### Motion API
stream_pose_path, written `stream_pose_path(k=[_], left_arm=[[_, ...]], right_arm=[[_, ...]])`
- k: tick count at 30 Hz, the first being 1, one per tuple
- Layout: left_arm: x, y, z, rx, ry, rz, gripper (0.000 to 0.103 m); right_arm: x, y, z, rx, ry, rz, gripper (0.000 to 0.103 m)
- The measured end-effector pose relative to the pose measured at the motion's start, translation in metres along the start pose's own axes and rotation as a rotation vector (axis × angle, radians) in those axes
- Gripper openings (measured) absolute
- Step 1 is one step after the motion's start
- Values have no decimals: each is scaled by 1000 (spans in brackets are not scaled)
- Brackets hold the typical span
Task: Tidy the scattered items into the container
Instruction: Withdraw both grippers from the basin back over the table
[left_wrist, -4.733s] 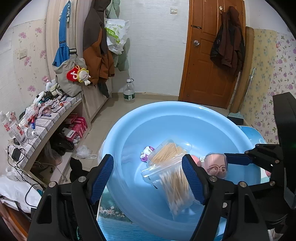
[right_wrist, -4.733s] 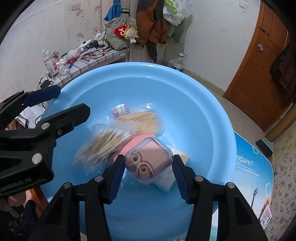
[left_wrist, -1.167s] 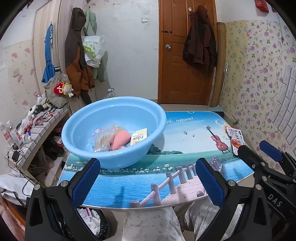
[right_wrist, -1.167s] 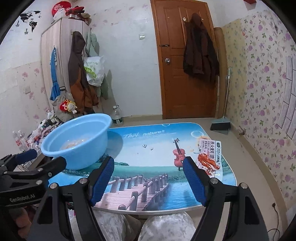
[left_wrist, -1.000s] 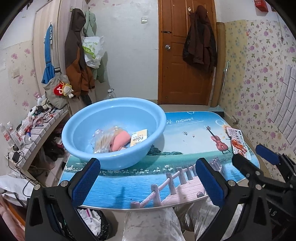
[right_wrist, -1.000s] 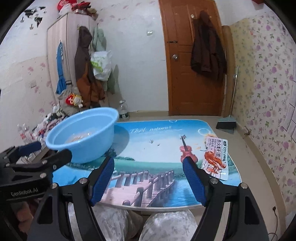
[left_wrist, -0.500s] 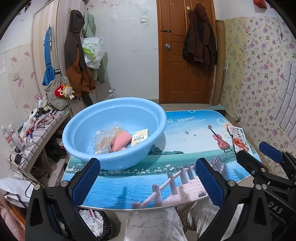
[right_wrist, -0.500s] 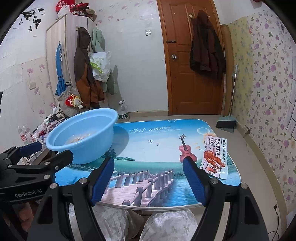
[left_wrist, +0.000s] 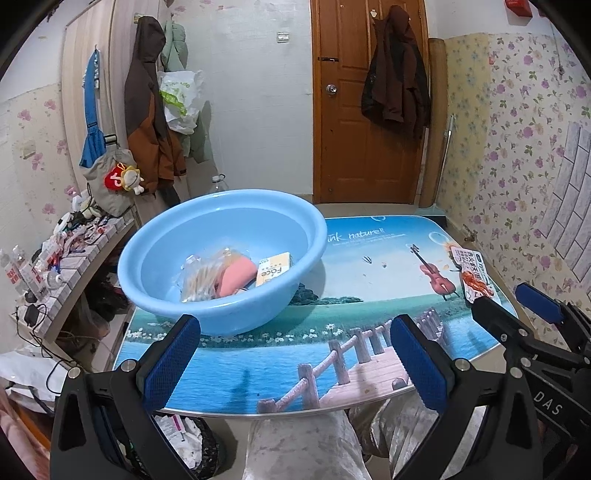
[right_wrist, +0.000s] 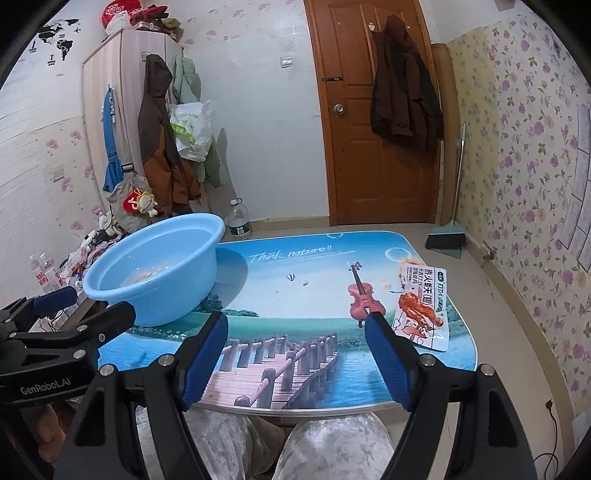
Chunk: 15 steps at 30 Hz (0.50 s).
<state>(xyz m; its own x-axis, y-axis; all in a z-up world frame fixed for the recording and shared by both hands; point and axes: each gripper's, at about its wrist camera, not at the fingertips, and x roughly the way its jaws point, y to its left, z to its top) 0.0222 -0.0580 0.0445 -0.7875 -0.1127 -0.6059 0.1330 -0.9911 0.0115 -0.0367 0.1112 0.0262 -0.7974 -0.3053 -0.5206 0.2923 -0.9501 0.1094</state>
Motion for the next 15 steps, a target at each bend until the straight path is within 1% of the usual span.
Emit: stream_pose_path(k=[3, 6, 8, 12, 15], left_arm=[[1, 0, -1, -19, 4, -20, 103], [4, 2, -2, -44, 12, -8, 103], [6, 5, -2, -66, 33, -10, 103], [10, 10, -4, -114, 66, -57, 103], [8, 2, -4, -53, 61, -18, 103]], right_arm=[[0, -1, -1, 1, 3, -2, 78], [1, -3, -2, 5, 7, -5, 78], [1, -4, -2, 11, 9, -9, 78], [2, -6, -3, 15, 10, -11, 78], [2, -6, -3, 16, 12, -11, 78]])
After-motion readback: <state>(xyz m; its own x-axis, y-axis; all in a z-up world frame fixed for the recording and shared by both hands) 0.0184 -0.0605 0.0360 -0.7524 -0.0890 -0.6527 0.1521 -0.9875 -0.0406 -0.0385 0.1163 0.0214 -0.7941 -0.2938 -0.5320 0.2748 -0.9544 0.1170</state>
